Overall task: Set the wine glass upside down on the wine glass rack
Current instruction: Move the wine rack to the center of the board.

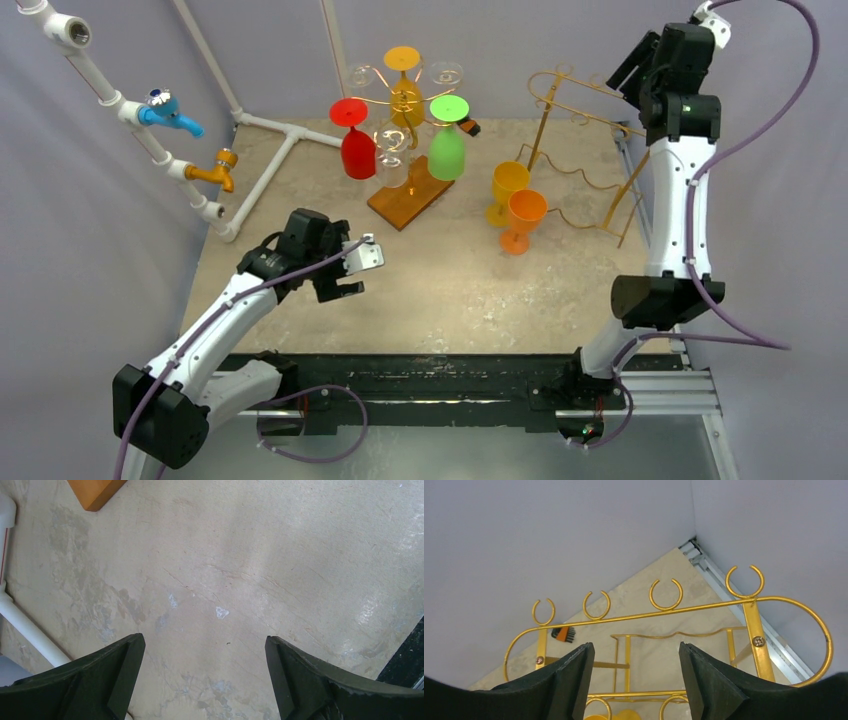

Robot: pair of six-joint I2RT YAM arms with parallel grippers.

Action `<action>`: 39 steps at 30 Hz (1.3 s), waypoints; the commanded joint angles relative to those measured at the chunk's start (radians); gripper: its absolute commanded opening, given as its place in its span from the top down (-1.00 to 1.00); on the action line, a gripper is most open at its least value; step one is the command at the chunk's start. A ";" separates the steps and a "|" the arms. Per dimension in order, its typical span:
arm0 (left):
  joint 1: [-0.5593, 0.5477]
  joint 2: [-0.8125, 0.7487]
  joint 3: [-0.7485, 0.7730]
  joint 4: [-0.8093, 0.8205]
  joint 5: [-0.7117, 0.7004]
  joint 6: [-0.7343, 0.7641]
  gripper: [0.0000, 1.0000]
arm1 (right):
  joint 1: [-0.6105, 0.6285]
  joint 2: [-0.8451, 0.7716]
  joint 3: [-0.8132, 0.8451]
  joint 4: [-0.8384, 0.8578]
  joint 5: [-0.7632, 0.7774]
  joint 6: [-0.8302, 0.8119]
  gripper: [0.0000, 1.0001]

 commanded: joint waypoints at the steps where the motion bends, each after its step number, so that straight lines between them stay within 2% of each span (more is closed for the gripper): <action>1: -0.001 0.010 0.022 0.005 0.022 -0.031 -1.00 | 0.000 0.047 0.027 -0.047 0.057 0.057 -0.43; 9: -0.001 0.010 -0.003 0.024 0.028 -0.012 -1.00 | -0.025 0.139 0.079 -0.080 0.098 0.110 -0.42; 16: -0.001 0.022 0.005 0.027 0.029 -0.011 -1.00 | -0.034 0.228 0.161 -0.060 0.005 0.111 -0.28; 21: -0.001 0.029 0.006 0.029 0.028 -0.020 -0.99 | -0.033 0.232 0.115 -0.025 -0.061 0.112 -0.11; 25: -0.001 0.027 0.005 0.028 0.025 -0.030 -0.99 | -0.027 0.253 0.110 0.011 -0.191 0.095 -0.01; 34: -0.001 0.026 0.008 0.023 0.022 -0.044 -0.99 | 0.078 0.239 0.137 0.063 -0.321 0.039 -0.01; 39: -0.001 0.019 0.008 0.015 0.016 -0.051 -0.99 | 0.158 0.270 0.173 0.060 -0.317 0.041 0.02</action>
